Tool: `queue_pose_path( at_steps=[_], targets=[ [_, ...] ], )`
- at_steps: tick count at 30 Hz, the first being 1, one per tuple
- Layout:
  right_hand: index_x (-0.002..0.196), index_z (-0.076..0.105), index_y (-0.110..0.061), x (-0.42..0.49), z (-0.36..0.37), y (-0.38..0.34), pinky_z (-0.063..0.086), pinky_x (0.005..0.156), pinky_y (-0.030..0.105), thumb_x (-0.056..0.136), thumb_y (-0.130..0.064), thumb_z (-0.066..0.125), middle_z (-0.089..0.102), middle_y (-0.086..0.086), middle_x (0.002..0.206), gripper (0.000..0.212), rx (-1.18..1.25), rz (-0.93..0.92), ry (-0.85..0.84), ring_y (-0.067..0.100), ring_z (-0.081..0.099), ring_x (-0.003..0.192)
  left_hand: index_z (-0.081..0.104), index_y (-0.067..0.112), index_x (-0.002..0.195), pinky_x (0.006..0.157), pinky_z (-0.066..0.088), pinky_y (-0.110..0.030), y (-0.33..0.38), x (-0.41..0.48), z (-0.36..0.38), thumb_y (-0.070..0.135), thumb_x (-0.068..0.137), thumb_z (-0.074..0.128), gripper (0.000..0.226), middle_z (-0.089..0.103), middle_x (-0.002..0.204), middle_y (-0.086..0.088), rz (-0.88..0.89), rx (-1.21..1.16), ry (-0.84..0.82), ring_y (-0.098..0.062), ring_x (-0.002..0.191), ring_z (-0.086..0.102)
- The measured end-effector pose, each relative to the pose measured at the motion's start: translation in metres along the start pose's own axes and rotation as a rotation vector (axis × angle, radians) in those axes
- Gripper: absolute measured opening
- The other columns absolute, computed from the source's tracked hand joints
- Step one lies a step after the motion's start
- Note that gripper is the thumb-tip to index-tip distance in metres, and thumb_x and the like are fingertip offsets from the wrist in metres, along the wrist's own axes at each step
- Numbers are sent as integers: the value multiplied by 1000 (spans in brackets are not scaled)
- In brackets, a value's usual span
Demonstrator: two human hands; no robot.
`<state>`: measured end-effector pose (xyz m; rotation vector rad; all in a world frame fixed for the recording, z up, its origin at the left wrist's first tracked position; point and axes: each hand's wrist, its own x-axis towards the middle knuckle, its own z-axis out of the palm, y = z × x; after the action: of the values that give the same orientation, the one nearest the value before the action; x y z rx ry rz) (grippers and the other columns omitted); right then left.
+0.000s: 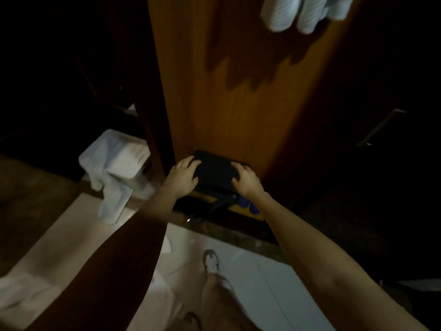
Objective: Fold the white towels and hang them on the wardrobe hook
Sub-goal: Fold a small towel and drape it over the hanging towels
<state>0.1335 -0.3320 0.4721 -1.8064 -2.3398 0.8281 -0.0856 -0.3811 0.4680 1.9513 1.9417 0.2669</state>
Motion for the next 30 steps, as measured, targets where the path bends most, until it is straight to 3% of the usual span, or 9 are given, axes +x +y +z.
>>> queue_pose_path(
  at_steps=[4,7,13,18,23,30],
  targets=[
    [149,32,-26,-7,77,-19,45,97,53,96,-28,52,43,18,139,56,-88,-83,-252,42,47,121,38,16,142,111,30,-47,-57,-61,50,22,90,54,55,31,151,-11,-130,-85,-5,-32,138,30],
    [144,42,-22,2,125,-38,46,97,49,94,-24,53,50,19,135,51,-119,-156,-328,41,50,120,49,5,133,102,39,-53,-100,-98,86,20,84,57,51,46,139,-22,-199,-128,66,-41,129,42],
    [139,47,-17,52,248,-52,47,98,49,95,-31,50,52,17,132,46,-229,-295,-405,37,52,118,36,12,144,113,27,-47,-196,-132,180,15,88,62,62,29,153,-13,-398,-105,70,-32,141,26],
    [118,60,-12,114,391,-35,53,86,39,92,-31,49,62,12,115,34,-252,-398,-416,33,60,103,40,11,142,109,32,-50,-288,-125,292,16,87,65,61,34,151,-15,-466,-64,94,-33,139,30],
    [138,51,-11,183,530,10,40,104,37,96,-23,56,55,14,136,44,-273,-571,-442,31,50,124,37,14,143,110,30,-47,-376,-95,432,19,89,62,59,32,152,-13,-481,-38,69,-31,140,29],
    [146,37,-27,253,717,79,30,112,49,94,-36,53,39,8,150,55,-312,-619,-415,35,28,141,37,15,143,109,32,-48,-462,-50,613,19,89,62,59,32,152,-14,-468,-68,45,-33,138,32]
  ],
)
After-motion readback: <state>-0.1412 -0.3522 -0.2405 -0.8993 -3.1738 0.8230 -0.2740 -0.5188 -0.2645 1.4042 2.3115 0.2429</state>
